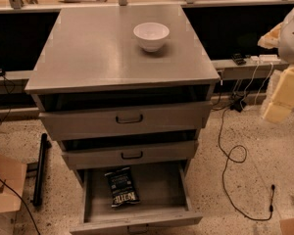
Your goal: Pick blue chip bag from bottom drawer and place on counter
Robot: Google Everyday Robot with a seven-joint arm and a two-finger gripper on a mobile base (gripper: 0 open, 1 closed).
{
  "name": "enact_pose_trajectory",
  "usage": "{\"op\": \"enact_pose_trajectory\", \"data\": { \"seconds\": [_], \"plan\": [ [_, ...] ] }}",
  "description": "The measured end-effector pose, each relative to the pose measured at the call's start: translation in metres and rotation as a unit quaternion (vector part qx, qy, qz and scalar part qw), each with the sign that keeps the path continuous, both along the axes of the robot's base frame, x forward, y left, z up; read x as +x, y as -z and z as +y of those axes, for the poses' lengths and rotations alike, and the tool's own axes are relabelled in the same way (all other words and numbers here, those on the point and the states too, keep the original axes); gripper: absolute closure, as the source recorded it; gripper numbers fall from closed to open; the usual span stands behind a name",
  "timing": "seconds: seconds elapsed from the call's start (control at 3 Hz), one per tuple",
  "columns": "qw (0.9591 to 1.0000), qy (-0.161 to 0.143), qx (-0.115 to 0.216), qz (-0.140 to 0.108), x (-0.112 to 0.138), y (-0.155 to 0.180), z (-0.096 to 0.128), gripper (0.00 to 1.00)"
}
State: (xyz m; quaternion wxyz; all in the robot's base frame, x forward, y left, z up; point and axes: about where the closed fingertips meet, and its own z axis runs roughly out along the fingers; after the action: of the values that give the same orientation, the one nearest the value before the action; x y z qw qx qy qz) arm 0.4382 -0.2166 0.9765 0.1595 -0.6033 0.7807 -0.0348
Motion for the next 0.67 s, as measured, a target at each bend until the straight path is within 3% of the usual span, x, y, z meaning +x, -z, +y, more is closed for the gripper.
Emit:
{"op": "enact_pose_trajectory", "data": {
  "seconds": [0.33,0.67],
  "plan": [
    [1.0000,0.000,0.000,0.000,0.000,0.000,0.000,0.00],
    [0.9982,0.011,0.058,-0.009,0.004,0.030,0.023,0.00]
  ]
}}
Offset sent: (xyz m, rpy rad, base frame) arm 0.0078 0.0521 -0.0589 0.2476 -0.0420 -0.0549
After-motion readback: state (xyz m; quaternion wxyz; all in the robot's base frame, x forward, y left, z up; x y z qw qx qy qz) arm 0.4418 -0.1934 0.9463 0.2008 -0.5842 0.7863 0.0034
